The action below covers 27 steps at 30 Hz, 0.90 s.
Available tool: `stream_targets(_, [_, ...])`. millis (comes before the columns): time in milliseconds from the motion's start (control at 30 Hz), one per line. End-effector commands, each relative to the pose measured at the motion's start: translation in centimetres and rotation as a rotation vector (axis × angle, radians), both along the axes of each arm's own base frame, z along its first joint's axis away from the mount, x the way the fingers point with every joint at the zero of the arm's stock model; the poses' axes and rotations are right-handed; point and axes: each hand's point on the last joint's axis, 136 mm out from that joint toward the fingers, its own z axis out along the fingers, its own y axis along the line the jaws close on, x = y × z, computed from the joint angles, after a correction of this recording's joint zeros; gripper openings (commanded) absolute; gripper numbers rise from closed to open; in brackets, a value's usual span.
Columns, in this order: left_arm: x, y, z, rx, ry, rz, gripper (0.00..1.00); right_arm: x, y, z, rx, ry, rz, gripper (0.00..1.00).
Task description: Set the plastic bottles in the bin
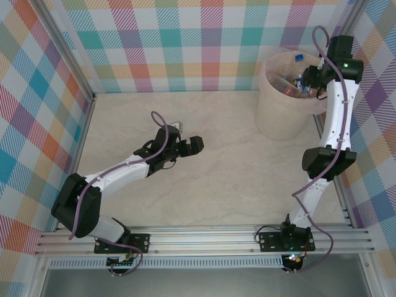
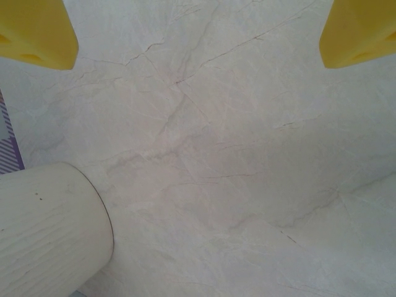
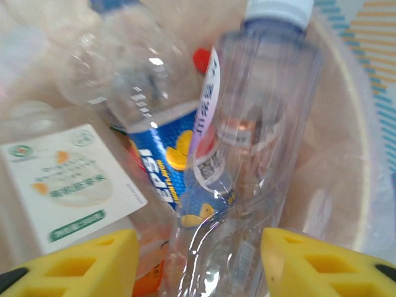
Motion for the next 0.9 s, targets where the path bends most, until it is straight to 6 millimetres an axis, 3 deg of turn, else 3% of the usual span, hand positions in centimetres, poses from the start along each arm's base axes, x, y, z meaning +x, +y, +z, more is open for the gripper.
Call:
stream_targets(0, [0.6, 1.1, 1.5, -0.001, -0.049, 0.042, 1.00, -1.1, 0.8, 4.5, 0.010, -0.123, -0.003, 0.59])
stream_targets(233, [0.6, 6.7, 3.7, 0.123, -0.115, 0.226, 1.00, -4.2, 1.9, 8.3, 0.038, -0.281, 0.001, 0.75])
stream_targets(533, [-0.5, 18.0, 7.1, 0.365, -0.213, 0.581, 1.00, -10.7, 5.6, 10.2, 0.121, -0.608, 0.115, 0.94])
stream_targets(667, [-1.9, 23.4, 8.9, 0.505, -0.277, 0.770, 1.00, -13.4, 6.4, 8.5, 0.142, -0.755, 0.131, 1.00])
stream_targets(867, [-4.5, 28.9, 8.4, 0.595, -0.289, 0.931, 1.00, -15.3, 7.3, 2.3, 0.249, -0.762, 0.119, 1.00])
